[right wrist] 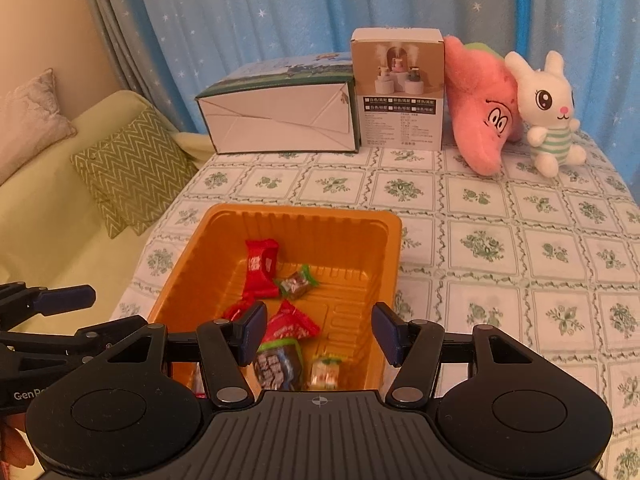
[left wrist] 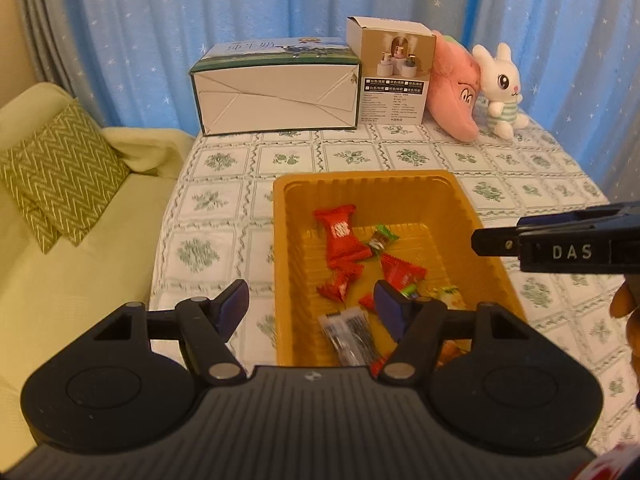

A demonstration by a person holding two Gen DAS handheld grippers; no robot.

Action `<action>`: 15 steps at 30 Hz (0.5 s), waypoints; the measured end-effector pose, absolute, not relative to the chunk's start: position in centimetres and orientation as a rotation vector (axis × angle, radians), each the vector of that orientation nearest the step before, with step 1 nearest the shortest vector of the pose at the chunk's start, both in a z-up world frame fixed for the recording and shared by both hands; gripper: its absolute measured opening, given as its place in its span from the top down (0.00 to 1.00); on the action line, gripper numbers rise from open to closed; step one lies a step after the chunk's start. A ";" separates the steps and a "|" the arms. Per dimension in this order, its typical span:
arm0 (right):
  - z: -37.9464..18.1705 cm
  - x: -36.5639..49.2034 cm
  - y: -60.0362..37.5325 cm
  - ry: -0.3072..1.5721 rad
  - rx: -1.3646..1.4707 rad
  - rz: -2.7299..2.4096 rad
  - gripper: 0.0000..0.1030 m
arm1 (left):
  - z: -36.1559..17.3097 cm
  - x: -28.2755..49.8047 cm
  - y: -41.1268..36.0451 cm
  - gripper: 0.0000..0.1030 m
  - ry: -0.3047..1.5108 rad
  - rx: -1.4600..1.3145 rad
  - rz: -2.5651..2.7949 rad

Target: Organize snacks

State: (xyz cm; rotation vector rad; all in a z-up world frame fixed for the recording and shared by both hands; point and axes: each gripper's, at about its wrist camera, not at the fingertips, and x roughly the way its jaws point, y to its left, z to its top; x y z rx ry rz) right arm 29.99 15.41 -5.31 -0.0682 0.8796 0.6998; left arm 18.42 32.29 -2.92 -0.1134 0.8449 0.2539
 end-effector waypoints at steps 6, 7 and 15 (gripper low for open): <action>-4.8 27.2 13.8 0.882 -0.071 0.688 0.44 | -2.1 15.6 30.3 0.36 0.862 -0.117 0.267; -4.6 26.6 13.4 0.883 -0.070 0.688 0.44 | -2.0 15.1 29.9 0.36 0.866 -0.120 0.270; -3.3 22.4 10.3 0.853 -0.068 0.664 0.44 | -0.8 10.9 26.6 0.37 0.853 -0.116 0.298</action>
